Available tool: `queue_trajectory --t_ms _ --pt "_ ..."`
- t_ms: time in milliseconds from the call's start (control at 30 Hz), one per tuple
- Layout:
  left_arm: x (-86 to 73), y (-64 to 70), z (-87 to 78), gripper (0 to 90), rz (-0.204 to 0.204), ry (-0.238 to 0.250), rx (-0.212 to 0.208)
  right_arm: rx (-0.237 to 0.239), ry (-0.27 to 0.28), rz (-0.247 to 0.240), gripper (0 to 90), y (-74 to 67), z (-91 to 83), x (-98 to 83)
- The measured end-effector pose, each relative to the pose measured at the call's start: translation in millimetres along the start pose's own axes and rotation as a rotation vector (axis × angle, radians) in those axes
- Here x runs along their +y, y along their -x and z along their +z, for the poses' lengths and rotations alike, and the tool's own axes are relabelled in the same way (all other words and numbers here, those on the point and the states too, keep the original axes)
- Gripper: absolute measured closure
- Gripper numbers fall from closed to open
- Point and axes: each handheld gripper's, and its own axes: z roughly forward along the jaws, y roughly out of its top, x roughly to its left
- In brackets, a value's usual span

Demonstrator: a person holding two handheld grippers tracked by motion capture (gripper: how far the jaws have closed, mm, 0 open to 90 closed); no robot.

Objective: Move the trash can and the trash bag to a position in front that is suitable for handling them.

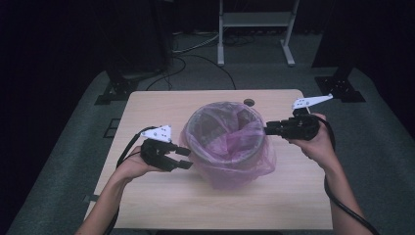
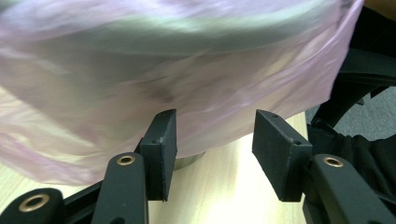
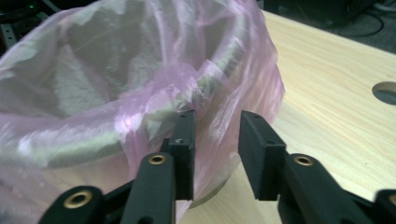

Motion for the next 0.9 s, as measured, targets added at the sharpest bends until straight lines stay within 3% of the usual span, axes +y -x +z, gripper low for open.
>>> queue_trajectory --t_ms 167,367,600,833,900 --pt "-2.0 -6.8 0.4 47.1 -0.01 0.002 0.009 -0.002 -0.045 0.024 90.0 9.5 12.8 1.6" --pt "-2.5 -11.6 -1.6 46.6 -0.017 0.005 0.018 -0.031 -0.1 0.045 90.0 15.4 26.0 -5.3" --pt "-8.6 -12.7 -2.8 45.9 -0.028 0.007 0.025 -0.031 -0.217 0.06 90.0 18.7 45.5 -28.3" --pt "-16.3 -13.1 -5.8 44.4 -0.042 0.008 0.031 -0.043 -0.251 0.095 90.0 23.3 47.1 -46.8" --pt "-17.9 -13.3 -7.2 43.9 -0.043 0.008 0.035 -0.055 -0.232 0.103 90.0 23.6 43.3 -49.4"
